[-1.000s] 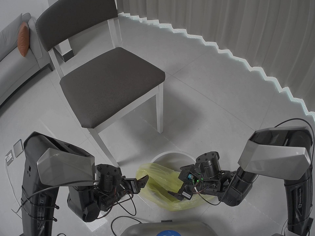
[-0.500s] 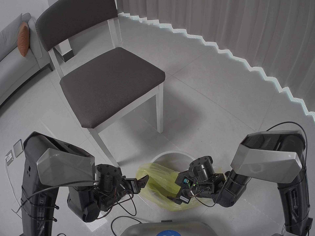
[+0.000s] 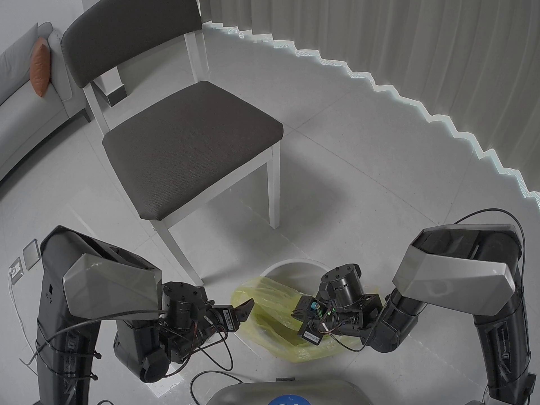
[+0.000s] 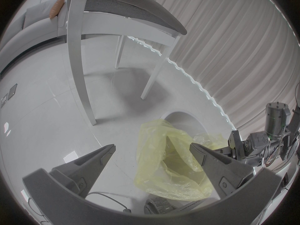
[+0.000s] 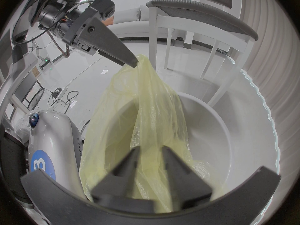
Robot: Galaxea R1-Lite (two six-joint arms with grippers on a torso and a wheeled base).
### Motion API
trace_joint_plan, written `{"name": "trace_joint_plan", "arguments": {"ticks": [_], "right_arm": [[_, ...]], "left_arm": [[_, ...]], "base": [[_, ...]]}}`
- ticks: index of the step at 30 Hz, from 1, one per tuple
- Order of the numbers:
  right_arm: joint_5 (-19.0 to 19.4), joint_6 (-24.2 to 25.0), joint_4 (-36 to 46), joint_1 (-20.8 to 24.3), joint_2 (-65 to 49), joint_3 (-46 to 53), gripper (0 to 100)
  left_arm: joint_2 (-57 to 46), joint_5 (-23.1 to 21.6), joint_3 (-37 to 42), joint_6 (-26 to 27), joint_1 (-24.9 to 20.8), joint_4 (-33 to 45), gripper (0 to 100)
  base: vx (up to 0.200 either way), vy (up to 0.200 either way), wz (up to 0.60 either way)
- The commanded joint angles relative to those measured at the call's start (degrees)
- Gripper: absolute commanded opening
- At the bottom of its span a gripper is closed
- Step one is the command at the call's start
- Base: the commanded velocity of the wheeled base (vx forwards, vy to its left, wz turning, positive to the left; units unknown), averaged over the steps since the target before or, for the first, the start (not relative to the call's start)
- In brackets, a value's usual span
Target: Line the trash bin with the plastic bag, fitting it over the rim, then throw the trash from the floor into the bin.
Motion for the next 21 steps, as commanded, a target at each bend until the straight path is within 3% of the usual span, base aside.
{"name": "trace_joint_plan", "arguments": {"ticks": [1,21], "right_arm": [[0.0,0.0,1.8,-0.9,-1.0,-2.1,0],[0.1,0.1,18.4,-9.2,-7.0,-18.5,0]], "left_arm": [[-0.2,0.0,0.0,0.0,0.1,0.0,100],[-3.6,0.0,0.8,0.0,1.5,0.2,100]], "base": [[0.0,0.0,0.0],[0.0,0.0,0.0]]}}
